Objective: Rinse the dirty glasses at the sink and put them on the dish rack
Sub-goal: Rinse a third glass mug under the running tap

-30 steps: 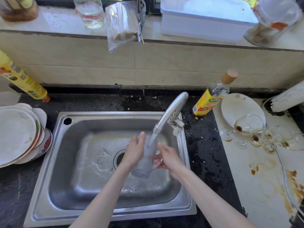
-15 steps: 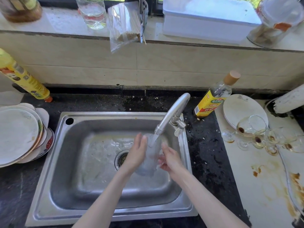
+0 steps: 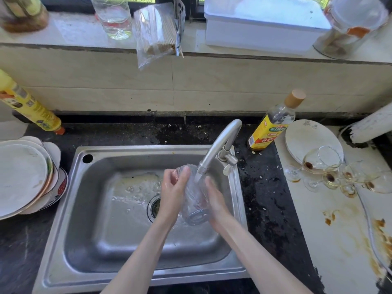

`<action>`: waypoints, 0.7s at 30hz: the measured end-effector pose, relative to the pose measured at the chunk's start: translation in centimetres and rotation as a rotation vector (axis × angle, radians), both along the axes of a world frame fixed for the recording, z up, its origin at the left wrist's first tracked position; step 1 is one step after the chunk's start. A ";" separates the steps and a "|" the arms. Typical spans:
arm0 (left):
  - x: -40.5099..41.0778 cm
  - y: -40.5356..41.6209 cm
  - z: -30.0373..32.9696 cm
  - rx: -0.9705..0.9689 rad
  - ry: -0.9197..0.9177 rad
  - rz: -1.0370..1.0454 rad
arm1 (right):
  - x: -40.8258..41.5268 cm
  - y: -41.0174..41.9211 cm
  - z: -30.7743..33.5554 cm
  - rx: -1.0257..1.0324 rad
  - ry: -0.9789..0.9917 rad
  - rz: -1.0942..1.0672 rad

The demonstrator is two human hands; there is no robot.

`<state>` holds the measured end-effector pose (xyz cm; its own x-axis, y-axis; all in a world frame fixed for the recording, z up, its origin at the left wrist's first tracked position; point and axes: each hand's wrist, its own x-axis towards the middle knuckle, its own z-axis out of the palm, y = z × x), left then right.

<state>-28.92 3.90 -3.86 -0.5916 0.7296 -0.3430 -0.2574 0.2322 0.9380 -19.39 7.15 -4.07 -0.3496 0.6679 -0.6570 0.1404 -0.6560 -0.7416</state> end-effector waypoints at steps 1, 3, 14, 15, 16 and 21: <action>-0.1 0.1 0.0 -0.012 0.038 0.021 | -0.3 -0.3 0.5 0.070 0.010 0.048; -0.4 0.2 0.0 -0.018 0.092 0.038 | -0.5 -1.3 0.9 0.204 -0.025 0.162; 0.6 -0.5 -0.8 -0.056 0.566 -0.365 | 1.6 0.3 1.6 -0.376 0.261 0.020; 0.7 -0.6 -0.8 -0.035 0.637 -0.410 | 1.8 0.6 1.3 -0.420 0.289 -0.007; 0.8 -0.7 -0.9 -0.031 0.687 -0.421 | 1.6 0.7 1.1 -0.434 0.286 -0.033; 0.0 0.5 0.1 -0.042 0.634 -0.273 | 1.5 0.0 0.5 -0.370 0.235 -0.010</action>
<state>-28.96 4.39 -3.80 -0.4843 0.8746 -0.0227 0.4101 0.2498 0.8771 -17.92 7.13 -3.53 -0.5129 0.4069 -0.7559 -0.0115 -0.8837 -0.4679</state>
